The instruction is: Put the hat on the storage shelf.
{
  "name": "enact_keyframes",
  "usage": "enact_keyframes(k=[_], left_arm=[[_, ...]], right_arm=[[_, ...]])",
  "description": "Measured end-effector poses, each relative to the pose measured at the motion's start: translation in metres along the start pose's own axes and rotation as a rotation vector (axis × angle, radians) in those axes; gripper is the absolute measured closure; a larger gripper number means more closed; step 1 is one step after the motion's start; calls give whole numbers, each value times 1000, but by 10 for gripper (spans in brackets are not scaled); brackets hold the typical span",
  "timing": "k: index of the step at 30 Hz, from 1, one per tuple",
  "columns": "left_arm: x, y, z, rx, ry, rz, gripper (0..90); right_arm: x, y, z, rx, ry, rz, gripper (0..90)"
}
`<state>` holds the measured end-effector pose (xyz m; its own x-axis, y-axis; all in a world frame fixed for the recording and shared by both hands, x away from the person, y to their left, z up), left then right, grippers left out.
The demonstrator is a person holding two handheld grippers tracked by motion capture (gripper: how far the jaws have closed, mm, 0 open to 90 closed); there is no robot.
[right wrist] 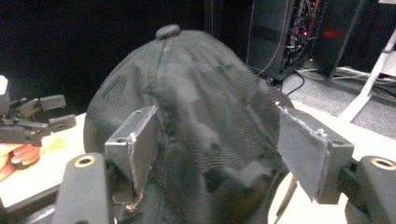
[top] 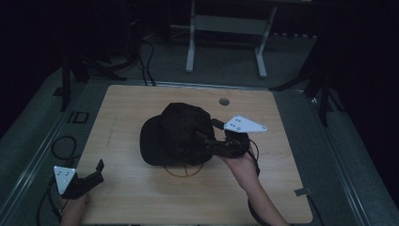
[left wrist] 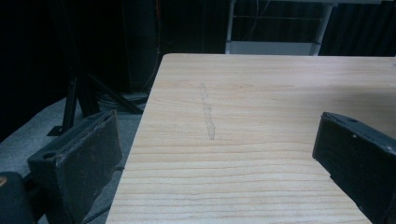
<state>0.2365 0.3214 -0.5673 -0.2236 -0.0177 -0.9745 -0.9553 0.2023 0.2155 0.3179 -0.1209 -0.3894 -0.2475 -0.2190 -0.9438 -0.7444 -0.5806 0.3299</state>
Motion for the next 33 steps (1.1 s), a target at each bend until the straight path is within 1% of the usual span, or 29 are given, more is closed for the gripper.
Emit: enact_keyframes(k=[4, 7, 9, 10, 11, 12, 14, 16, 20, 24, 28, 33], left_arm=[[0, 0, 0, 0, 1, 0, 18], [0, 0, 0, 0, 0, 1, 18], [0, 0, 0, -1, 0, 1, 18], [0, 0, 0, -1, 0, 0, 18], [0, 0, 0, -1, 0, 0, 18], [0, 0, 0, -1, 0, -1, 18], [0, 0, 0, -2, 0, -1, 18], [0, 0, 0, -3, -1, -1, 18], [0, 0, 0, -3, -1, -1, 18], [0, 0, 0, -4, -2, -2, 18], [0, 0, 0, -3, -1, -2, 18], [0, 0, 0, -2, -1, -1, 18]], right_arm=[[-2, 6, -11, 9, -13, -12, 197], [-2, 12, -21, 15, -10, -20, 136], [0, 17, -30, 30, -19, -29, 136], [1, 19, -34, 33, -14, -29, 125], [2, 22, -38, 41, -7, -27, 121], [4, 24, -42, 59, -9, -23, 121], [9, 27, -52, 80, -13, -8, 121], [15, 30, -62, 109, -7, 6, 122], [32, 36, -80, 158, -20, 26, 122], [49, 41, -97, 215, -15, 54, 122], [67, 45, -111, 250, -32, 77, 122], [91, 51, -126, 296, -50, 87, 122]])
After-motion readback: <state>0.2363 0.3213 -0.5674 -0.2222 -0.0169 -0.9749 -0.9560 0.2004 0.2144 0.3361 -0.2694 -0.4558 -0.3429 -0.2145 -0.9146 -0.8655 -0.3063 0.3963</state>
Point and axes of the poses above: each handheld gripper's, and its own axes: y roughly backward along the jaws, x roughly out of its underside, z roughly to its left, the point moved 2 cm from there along -y, roughly forward along the jaws, and after that the axes turned 11 degrees about x, right-handed, at the moved point
